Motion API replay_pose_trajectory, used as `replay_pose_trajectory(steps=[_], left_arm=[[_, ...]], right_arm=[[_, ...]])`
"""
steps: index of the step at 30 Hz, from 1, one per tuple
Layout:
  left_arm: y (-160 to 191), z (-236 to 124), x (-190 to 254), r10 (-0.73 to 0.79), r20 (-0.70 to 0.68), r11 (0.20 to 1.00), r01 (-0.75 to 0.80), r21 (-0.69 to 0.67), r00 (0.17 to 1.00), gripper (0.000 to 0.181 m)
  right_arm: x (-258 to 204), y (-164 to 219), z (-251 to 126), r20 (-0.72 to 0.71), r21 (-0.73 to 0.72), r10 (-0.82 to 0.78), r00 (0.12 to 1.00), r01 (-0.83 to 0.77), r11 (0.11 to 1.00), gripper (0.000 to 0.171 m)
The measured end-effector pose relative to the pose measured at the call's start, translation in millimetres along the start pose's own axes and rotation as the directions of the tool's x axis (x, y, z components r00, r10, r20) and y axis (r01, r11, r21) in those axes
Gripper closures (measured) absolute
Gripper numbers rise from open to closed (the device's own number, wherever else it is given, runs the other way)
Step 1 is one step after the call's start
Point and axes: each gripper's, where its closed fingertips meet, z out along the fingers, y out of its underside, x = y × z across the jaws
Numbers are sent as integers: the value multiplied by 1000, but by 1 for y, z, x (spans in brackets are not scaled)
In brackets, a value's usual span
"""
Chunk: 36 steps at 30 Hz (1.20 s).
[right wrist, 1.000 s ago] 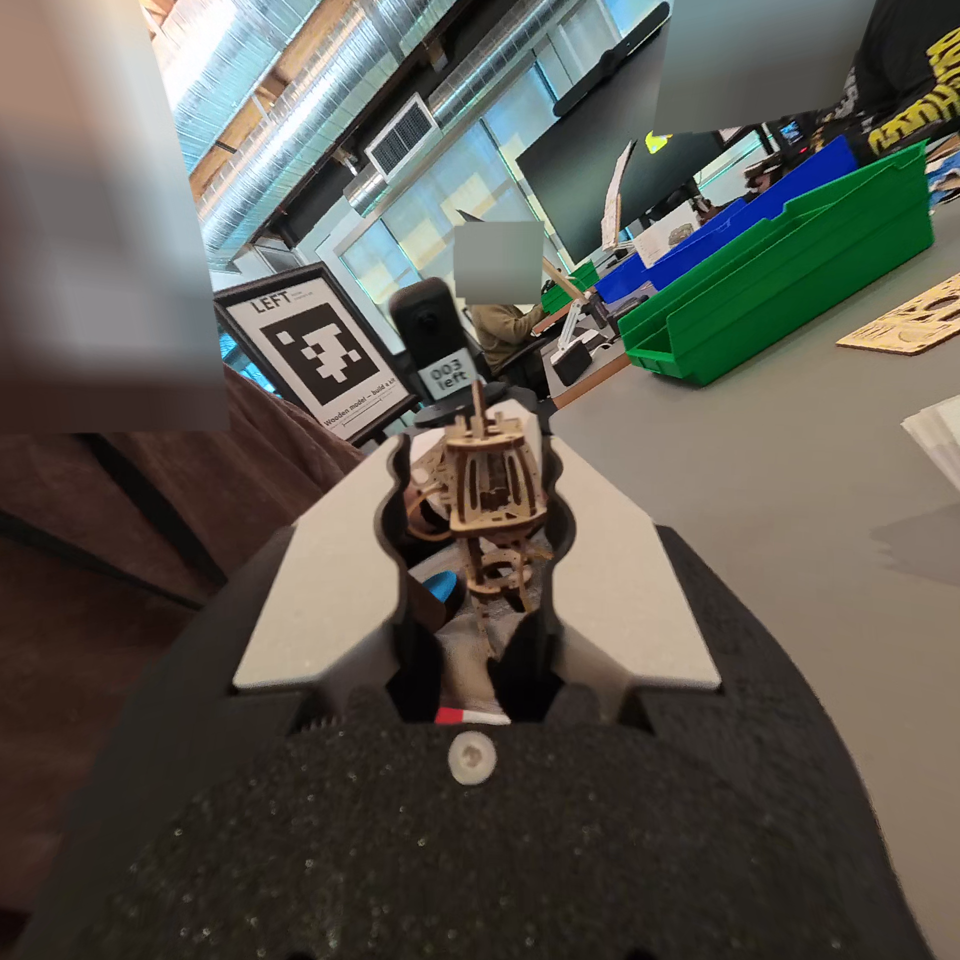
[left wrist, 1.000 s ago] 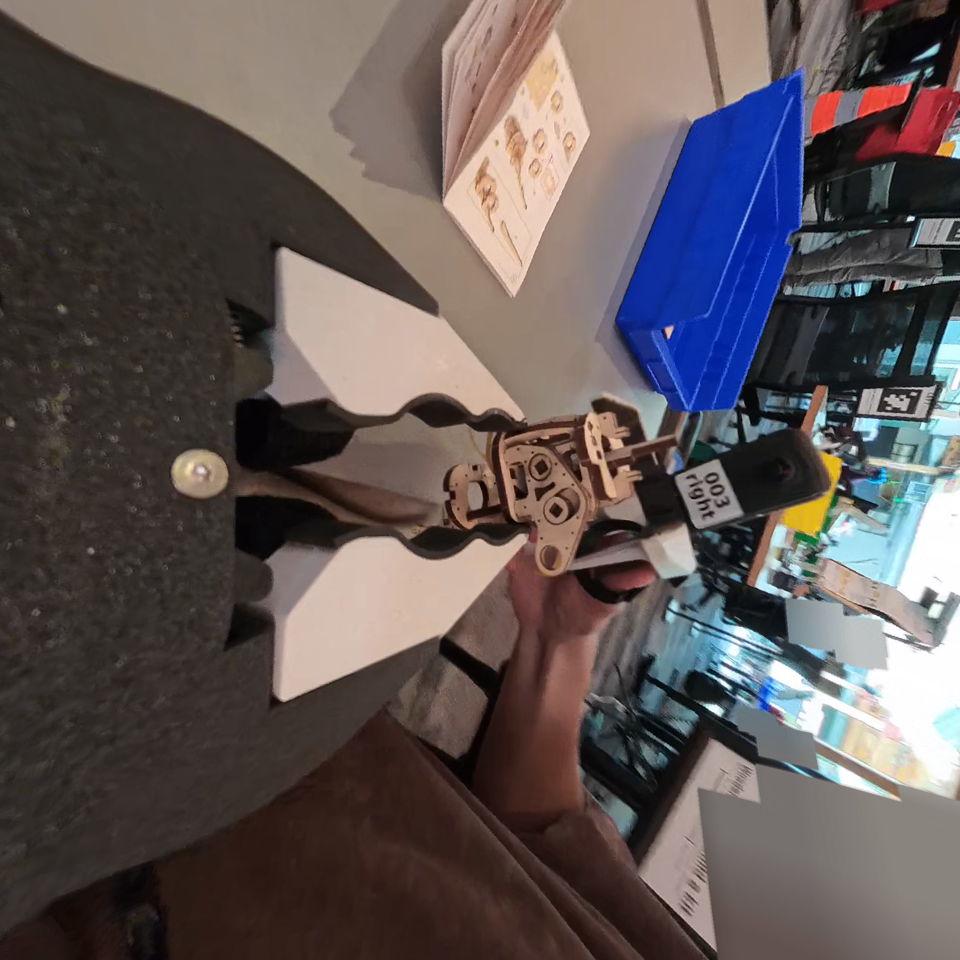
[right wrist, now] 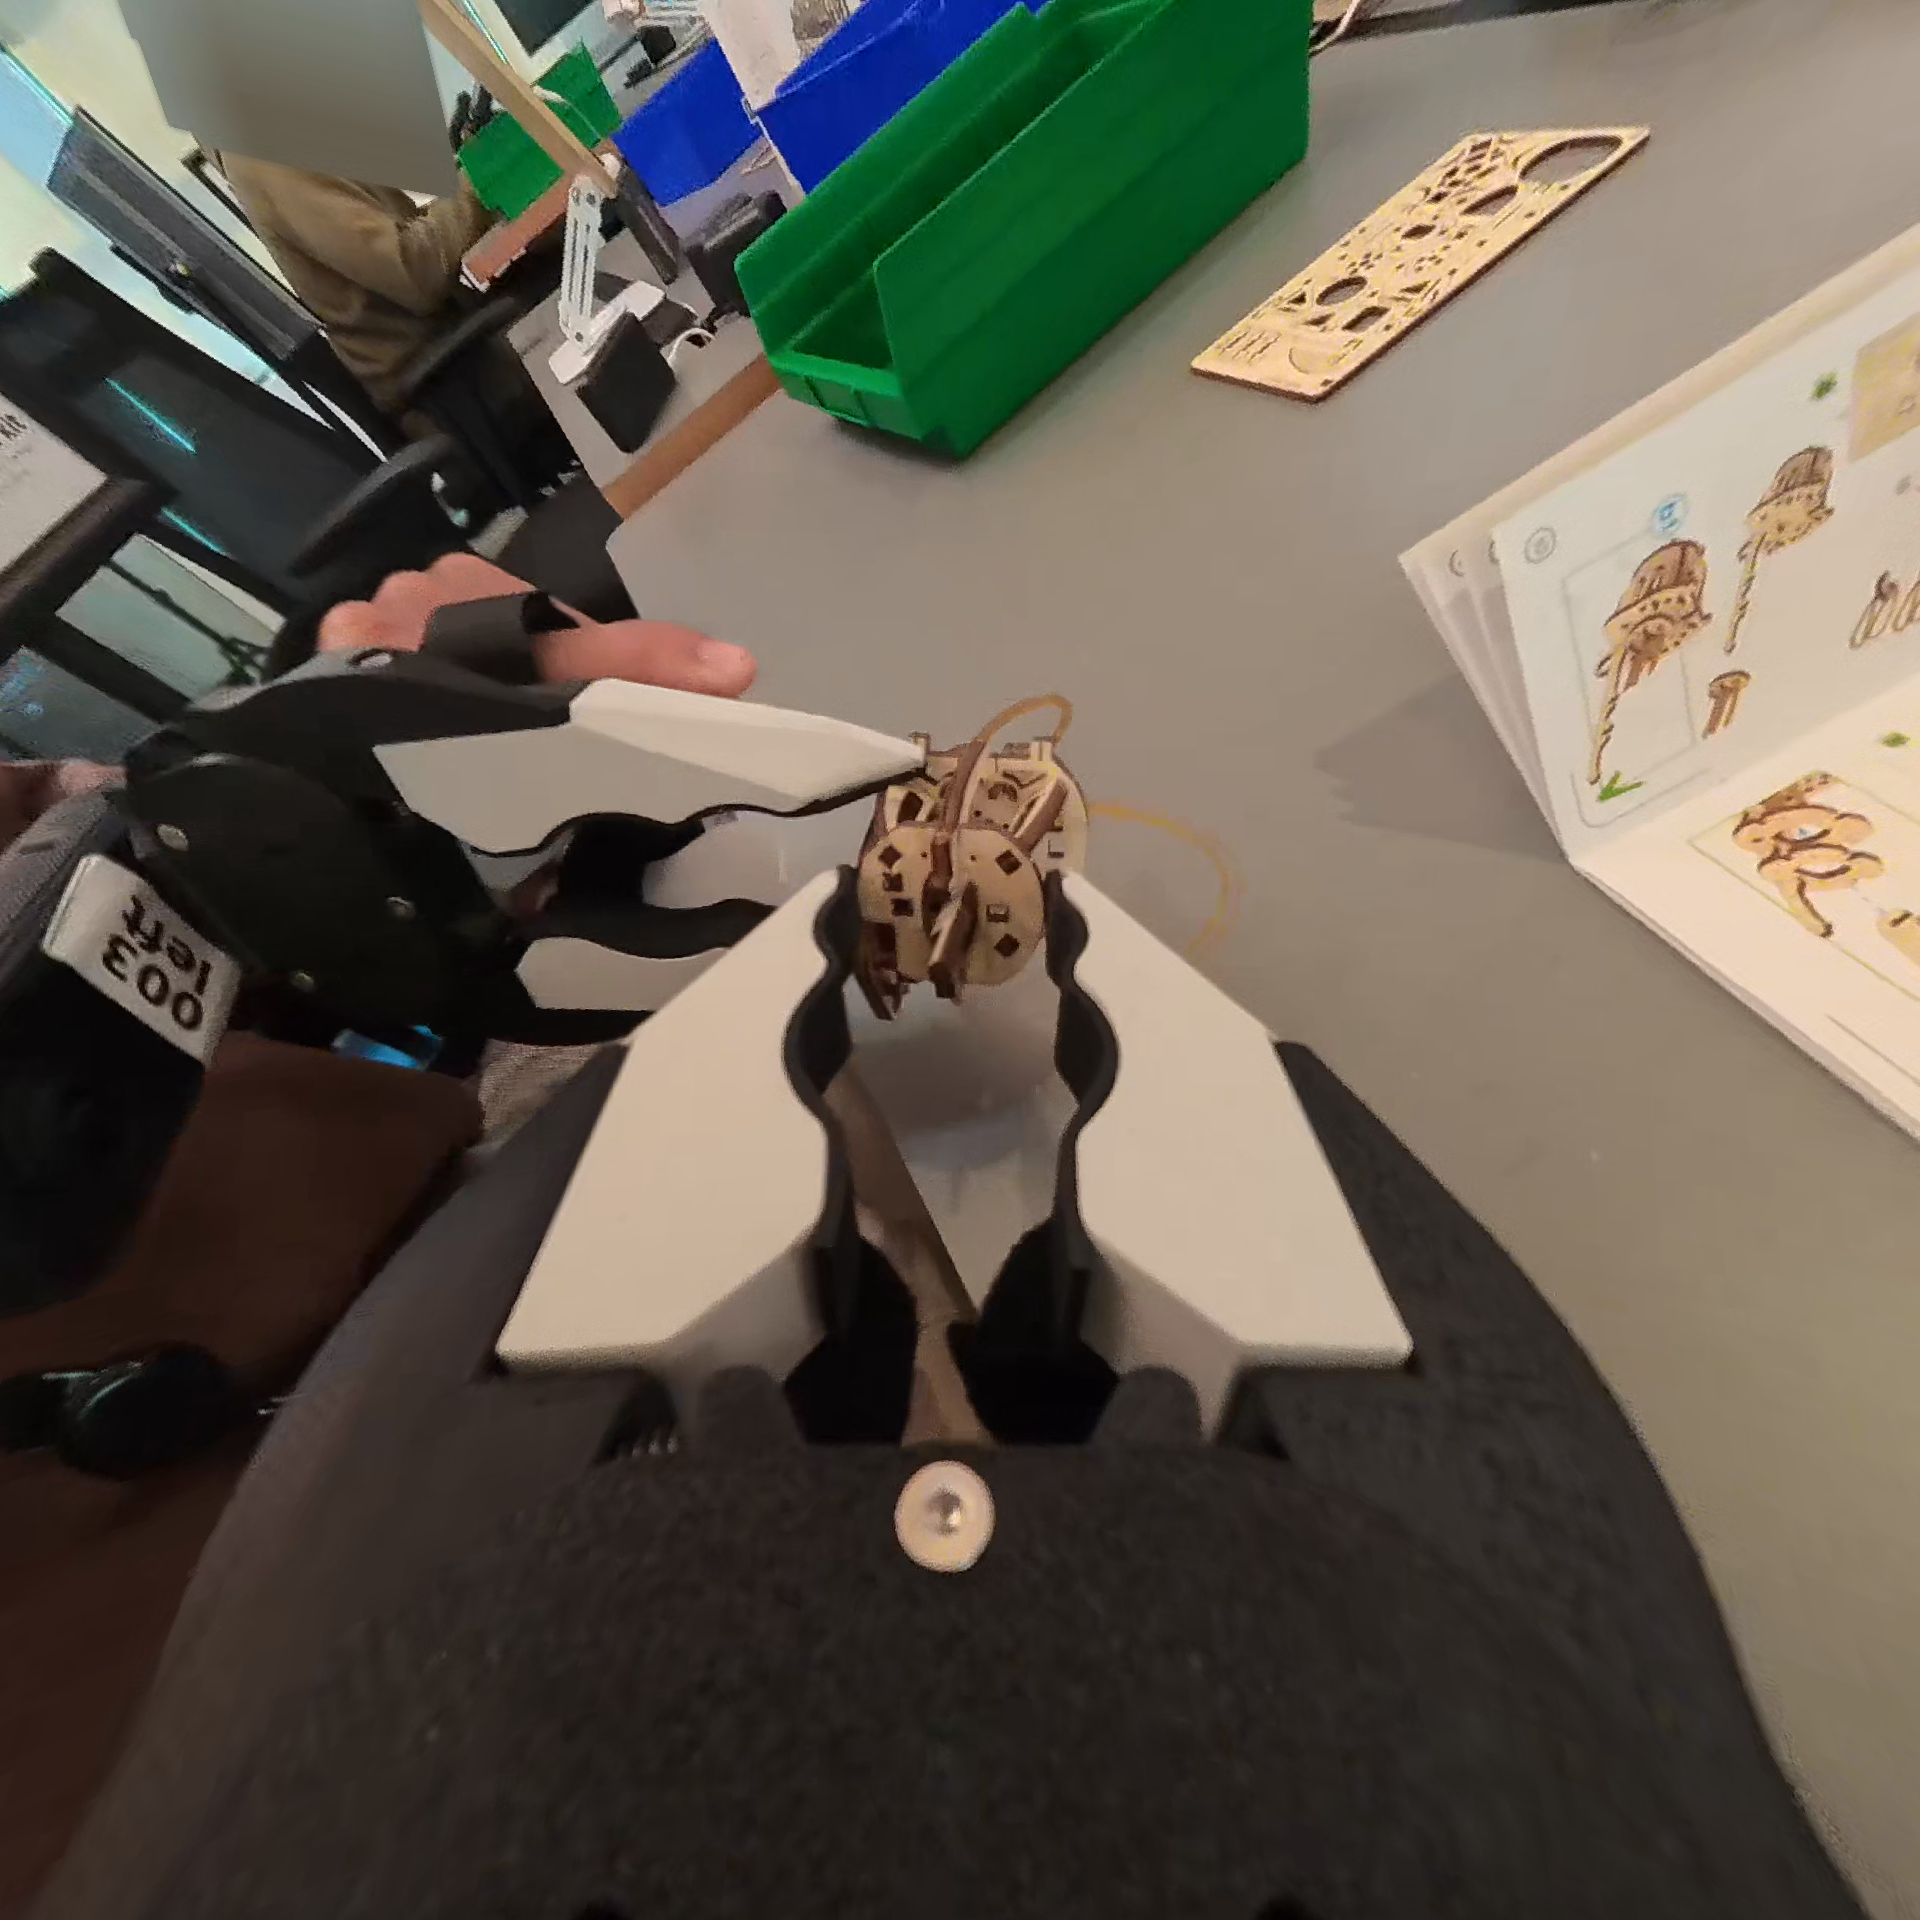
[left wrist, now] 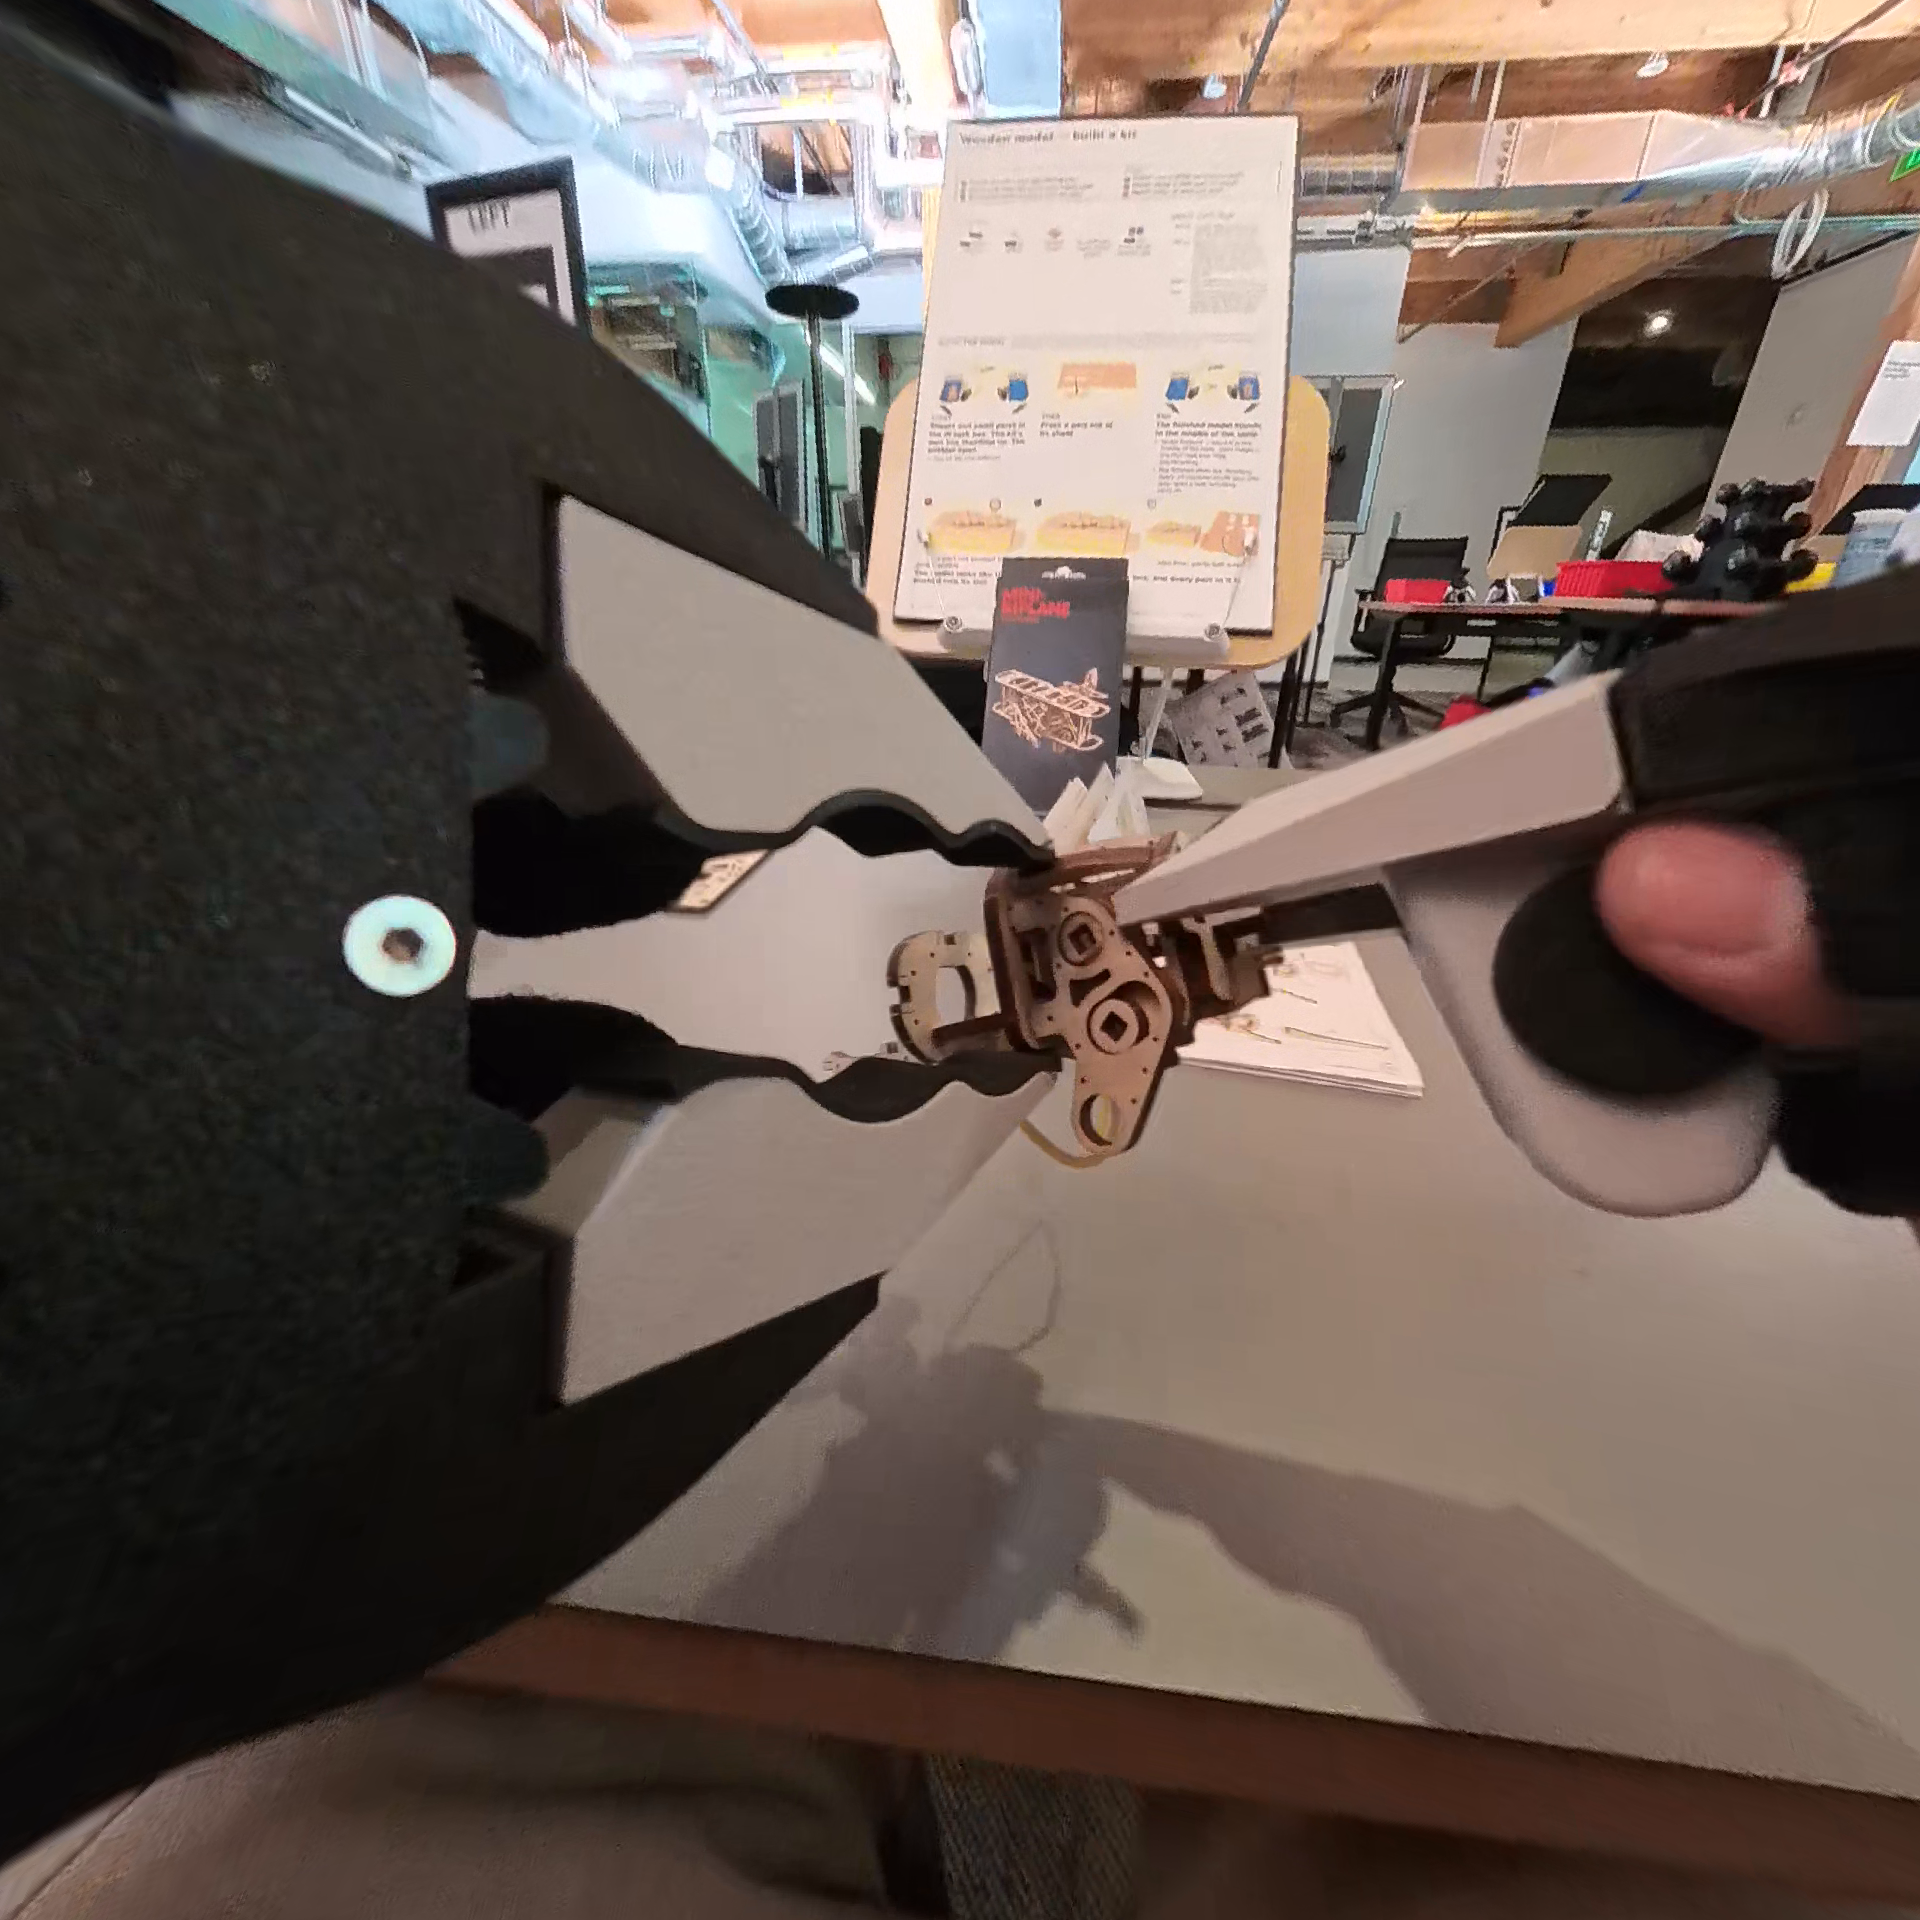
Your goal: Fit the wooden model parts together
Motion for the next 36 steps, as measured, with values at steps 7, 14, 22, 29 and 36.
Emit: replay_pose_trajectory(steps=[7,14,22,29,36], left_arm=[[-5,-13,-5,-140,-28,989,142,48,990,138],[-21,-43,-22,-726,-436,542,833,112,532,140],[-38,-57,-49,-716,-691,83,995,53,97,152],[-52,-52,-18,-687,-719,168,986,-17,105,159],[-46,-22,13,-725,-686,210,969,-127,67,154]], right_arm=[[13,1,-18,245,-19,293,924,-297,955,137],[13,-33,-80,661,49,292,691,-429,902,137],[-13,-33,-95,740,106,98,665,-259,960,137],[-7,-29,-91,699,114,90,710,-235,965,137],[15,-38,-89,701,171,129,702,-340,925,137]])
